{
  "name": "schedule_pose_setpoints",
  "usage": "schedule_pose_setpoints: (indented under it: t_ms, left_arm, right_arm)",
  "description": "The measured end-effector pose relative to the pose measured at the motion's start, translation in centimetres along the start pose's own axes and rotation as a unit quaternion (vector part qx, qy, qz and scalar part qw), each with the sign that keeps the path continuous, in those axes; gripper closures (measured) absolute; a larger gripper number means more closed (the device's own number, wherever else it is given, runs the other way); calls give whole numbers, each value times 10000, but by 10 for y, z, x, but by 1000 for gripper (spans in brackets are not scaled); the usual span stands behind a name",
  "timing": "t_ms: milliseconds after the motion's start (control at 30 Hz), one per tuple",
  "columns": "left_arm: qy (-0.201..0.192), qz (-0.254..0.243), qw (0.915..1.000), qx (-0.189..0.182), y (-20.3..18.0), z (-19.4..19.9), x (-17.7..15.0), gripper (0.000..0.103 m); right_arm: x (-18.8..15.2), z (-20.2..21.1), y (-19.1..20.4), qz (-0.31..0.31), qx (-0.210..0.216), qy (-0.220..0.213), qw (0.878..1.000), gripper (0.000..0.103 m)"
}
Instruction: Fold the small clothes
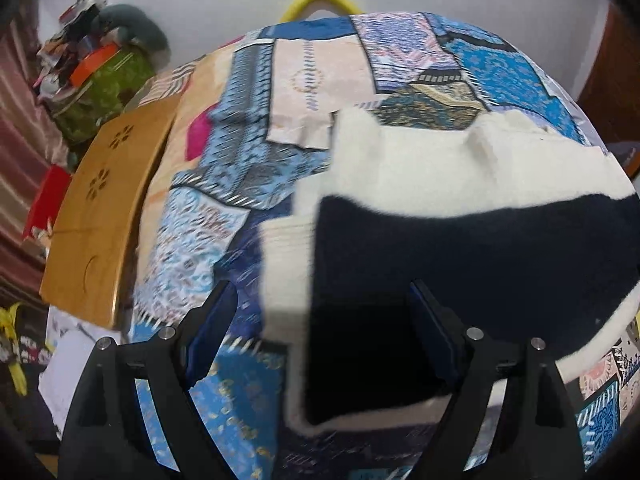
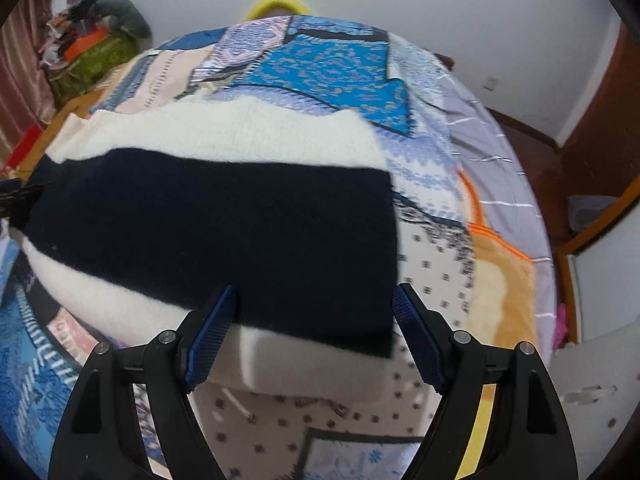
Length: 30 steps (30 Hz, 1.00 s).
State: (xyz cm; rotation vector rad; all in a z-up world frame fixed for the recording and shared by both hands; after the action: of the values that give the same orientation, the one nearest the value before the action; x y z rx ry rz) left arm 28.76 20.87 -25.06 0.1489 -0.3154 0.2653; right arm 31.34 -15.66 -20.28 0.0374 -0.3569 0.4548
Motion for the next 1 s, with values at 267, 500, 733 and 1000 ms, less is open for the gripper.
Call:
schedule_pose_setpoints:
  t_ms: [267, 500, 733, 1000]
  left_arm:
    - [-249, 383, 9989, -83, 29, 33, -13, 18]
    - [-655, 686, 9949, -351, 36, 65, -31, 18]
    - [-803, 734, 9920, -637, 26, 74, -51, 17]
    - [-492, 852, 9899, -1020, 22, 54, -70, 17]
  right_arm:
    - [-9, 21, -12, -264, 20, -99, 9996, 25]
    - [-4, 55, 2, -174, 92, -532, 9984, 25]
    - [6, 75, 37, 196, 185, -951, 9951, 20]
    - [18, 61, 82, 607, 327, -946, 9931, 20]
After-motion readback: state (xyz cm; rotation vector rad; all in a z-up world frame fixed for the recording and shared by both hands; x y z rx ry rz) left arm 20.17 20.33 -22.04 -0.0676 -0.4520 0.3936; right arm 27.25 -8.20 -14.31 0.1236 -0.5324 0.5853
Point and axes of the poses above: each gripper's, at about its wrist camera, not at the fingertips, and z roughly against the way its jaws point, y to its left, x to its top, the point moved 2 cm from there along -z, roughly the way its jaws point, and after that the axes turned 10 degrees about y, right-handed, at the moved point
